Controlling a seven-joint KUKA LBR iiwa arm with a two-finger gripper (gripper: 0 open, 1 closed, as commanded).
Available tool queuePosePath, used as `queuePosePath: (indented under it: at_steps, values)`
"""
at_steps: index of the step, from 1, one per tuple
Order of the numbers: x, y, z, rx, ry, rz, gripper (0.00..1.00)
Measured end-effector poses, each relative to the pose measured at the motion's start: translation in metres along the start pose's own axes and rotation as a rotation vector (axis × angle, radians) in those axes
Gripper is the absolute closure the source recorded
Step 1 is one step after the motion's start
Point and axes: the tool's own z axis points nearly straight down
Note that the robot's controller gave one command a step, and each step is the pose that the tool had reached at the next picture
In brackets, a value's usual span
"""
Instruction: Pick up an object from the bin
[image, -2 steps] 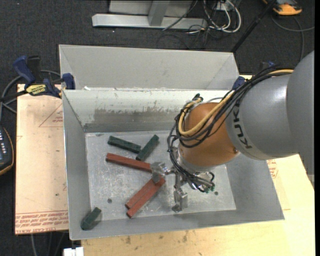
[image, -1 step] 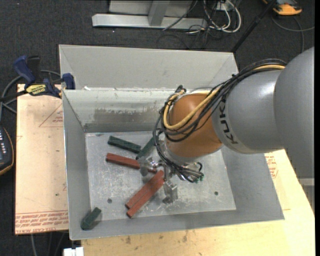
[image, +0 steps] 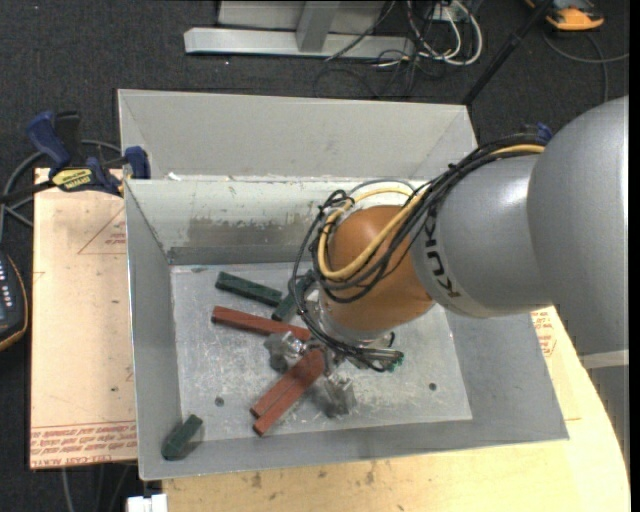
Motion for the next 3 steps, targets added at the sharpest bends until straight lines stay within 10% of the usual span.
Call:
queuePosePath:
  at_steps: [1,2,3]
  values:
    - [0.000,0.000,0.000,0.001,-0.001,0.000,0.00]
    - [-0.001,0.000,0.000,0.001,-0.002,0.001,1.00]
    - [-0.003,-0.001,-0.125,0.007,-0.010,0.004,1.00]
